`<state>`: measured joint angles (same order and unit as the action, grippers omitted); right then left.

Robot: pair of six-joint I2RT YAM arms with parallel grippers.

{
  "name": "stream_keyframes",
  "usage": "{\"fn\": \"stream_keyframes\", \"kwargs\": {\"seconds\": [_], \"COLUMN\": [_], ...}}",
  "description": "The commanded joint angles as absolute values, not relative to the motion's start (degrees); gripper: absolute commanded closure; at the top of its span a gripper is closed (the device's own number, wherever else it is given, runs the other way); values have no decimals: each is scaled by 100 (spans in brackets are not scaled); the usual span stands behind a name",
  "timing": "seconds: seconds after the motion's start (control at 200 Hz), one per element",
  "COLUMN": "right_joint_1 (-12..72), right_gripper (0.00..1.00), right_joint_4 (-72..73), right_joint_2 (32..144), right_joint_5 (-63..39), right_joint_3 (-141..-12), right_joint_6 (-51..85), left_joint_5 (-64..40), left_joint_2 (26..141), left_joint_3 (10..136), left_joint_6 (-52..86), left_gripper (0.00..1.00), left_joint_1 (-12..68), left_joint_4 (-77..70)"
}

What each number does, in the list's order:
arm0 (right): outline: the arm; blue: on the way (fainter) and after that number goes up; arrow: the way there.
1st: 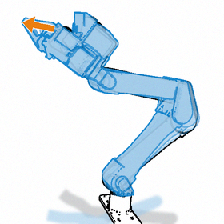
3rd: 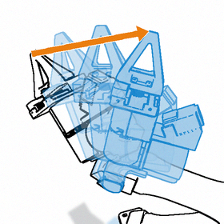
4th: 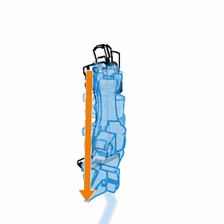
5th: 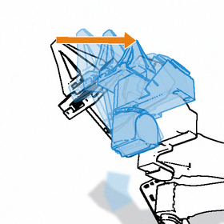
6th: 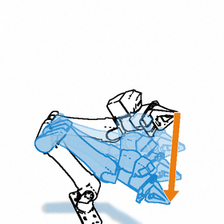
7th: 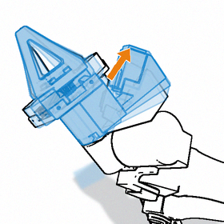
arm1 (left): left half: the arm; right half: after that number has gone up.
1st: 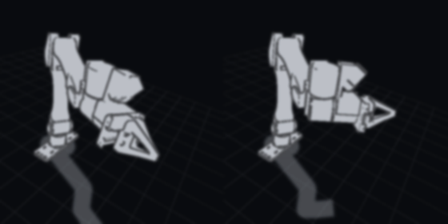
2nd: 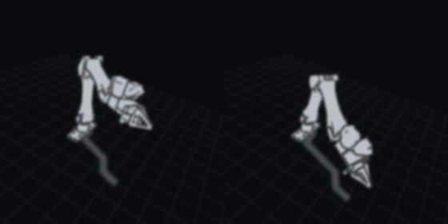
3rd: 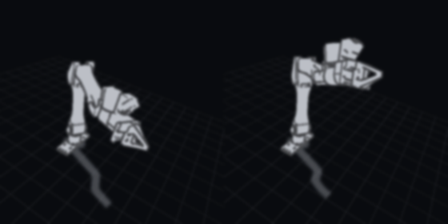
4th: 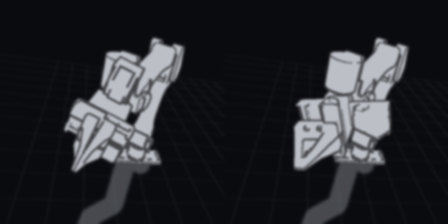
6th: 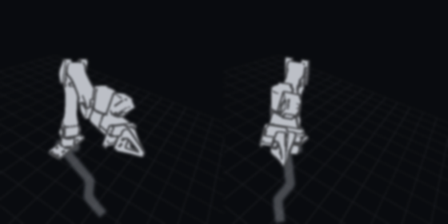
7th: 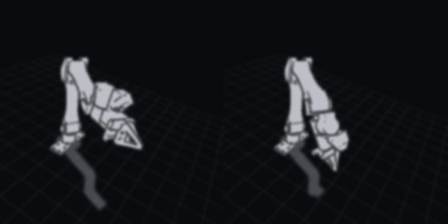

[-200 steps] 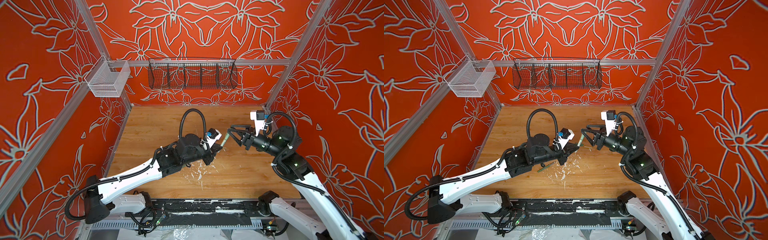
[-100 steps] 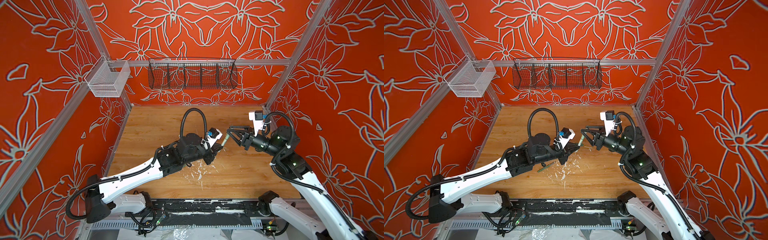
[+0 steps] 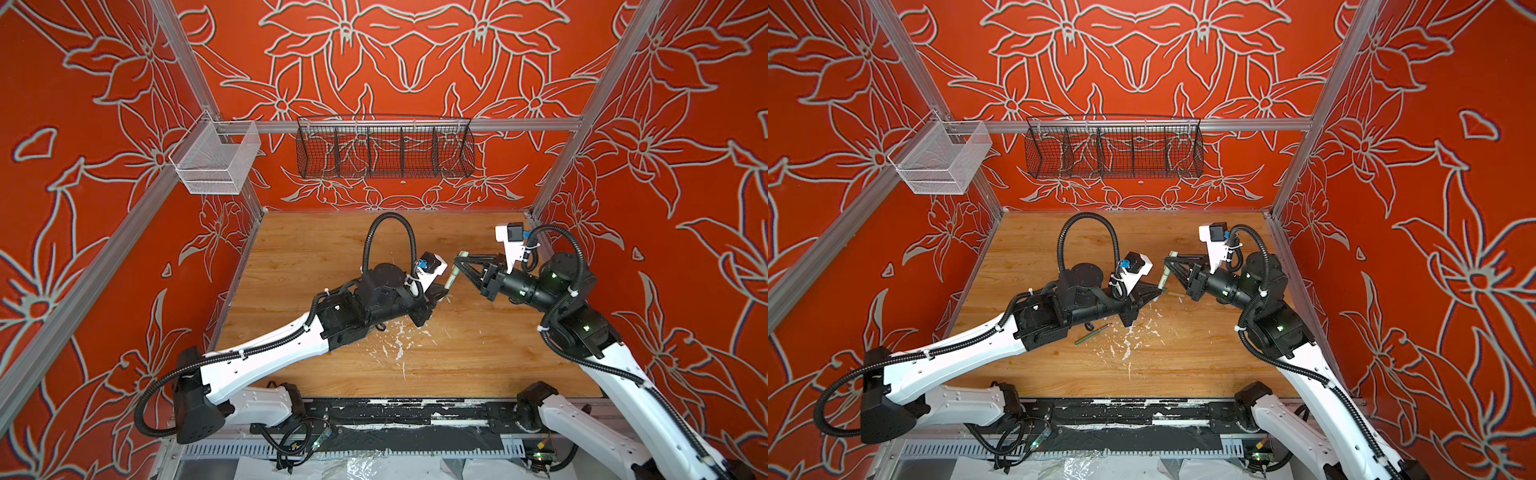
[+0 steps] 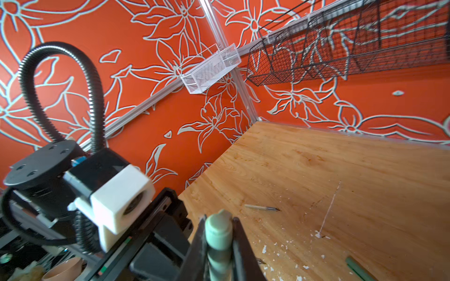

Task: Insert pens into pen caps
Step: Put on the pen cap to the pen.

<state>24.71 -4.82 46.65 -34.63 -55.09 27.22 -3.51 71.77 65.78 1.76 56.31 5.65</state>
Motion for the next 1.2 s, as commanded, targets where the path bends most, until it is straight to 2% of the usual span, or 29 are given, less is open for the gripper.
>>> {"fn": "stream_keyframes", "kwargs": {"seconds": [0.0, 0.36, 0.555, 0.866, 1.196], "right_joint_1": [2531, 2710, 2871, 2944, 2952], "right_gripper": [99, 100, 100, 100, 100], "right_joint_4": [-395, -517, -79, -804, -203], "right_joint_2": [4638, 4736, 4632, 4596, 4543], "right_joint_5": [-3612, -3830, -3852, -3697, -3978], "right_joint_3": [-5464, -5319, -4971, -4790, -4219], "right_joint_6": [2752, 2556, 2683, 2268, 2828], "left_joint_5": [-282, -38, -1, 5, -114], "left_joint_2": [7298, 7486, 7672, 7543, 7449], "left_joint_3": [6767, 7315, 7692, 7895, 7952], "left_joint_6": [132, 27, 53, -66, -85], "left_gripper": [100, 100, 100, 100, 100], "left_joint_1": [5625, 5607, 5581, 5347, 5212], "left_joint_4": [536, 596, 536, 536, 201]}}
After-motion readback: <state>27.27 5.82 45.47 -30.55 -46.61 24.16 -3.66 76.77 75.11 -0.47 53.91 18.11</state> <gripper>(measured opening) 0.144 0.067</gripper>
